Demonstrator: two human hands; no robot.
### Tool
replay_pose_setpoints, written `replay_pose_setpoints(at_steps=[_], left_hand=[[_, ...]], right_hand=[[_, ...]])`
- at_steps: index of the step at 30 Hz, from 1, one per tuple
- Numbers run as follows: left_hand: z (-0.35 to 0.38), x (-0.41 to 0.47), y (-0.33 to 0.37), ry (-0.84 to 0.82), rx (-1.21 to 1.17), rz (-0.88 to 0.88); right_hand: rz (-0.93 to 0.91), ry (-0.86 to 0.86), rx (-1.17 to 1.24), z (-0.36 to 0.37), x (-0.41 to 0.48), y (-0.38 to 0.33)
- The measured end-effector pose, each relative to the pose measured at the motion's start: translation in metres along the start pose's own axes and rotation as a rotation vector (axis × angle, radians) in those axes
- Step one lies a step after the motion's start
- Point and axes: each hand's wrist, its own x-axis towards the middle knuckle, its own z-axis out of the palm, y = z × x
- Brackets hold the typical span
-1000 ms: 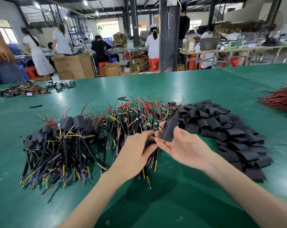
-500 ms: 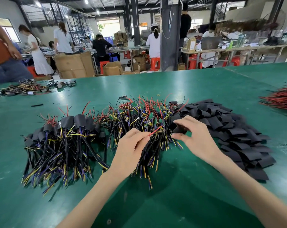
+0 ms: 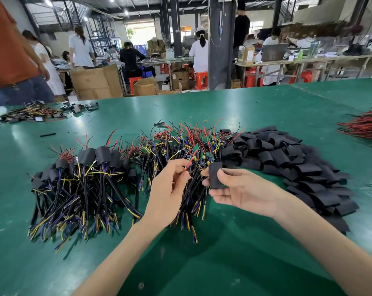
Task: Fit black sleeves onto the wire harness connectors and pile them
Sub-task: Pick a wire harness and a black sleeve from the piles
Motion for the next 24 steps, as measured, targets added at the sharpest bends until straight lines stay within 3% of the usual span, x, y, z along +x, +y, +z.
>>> replay_pose_setpoints(at_steps=[2, 4, 7, 9, 20, 22, 24], left_hand=[[-0.0003, -0.0005, 0.0, -0.003, 0.012, 0.015], [-0.0011, -0.0007, 0.0001, -0.006, 0.039, 0.037], [-0.0021, -0.0004, 0.0007, -0.006, 0.11, 0.1], [-0.0017, -0.0005, 0.001, -0.015, 0.149, 0.134], [-0.0014, 0.0005, -0.0025, -0.037, 0.299, 0.232], [-0.0022, 0.0006, -0.0048, -0.066, 0.337, 0.26], [-0.0018, 0.0, -0.0063, -0.113, 0.377, 0.277]], right_hand=[[-0.002, 0.01, 0.031, -0.0008, 0.0009, 0.0008], [-0.122, 0.101, -0.129, 0.0013, 0.0016, 0.0017], [-0.428, 0.461, -0.925, -0.0009, 0.002, 0.0018], [-0.545, 0.522, -1.17, -0.0022, 0.0026, 0.0006], [-0.621, 0.507, -1.148, -0.0002, 0.001, -0.0006], [-0.638, 0.494, -1.226, -0.0005, -0.0001, 0.0004], [-0.693, 0.506, -1.469, -0.0003, -0.0009, 0.0031]])
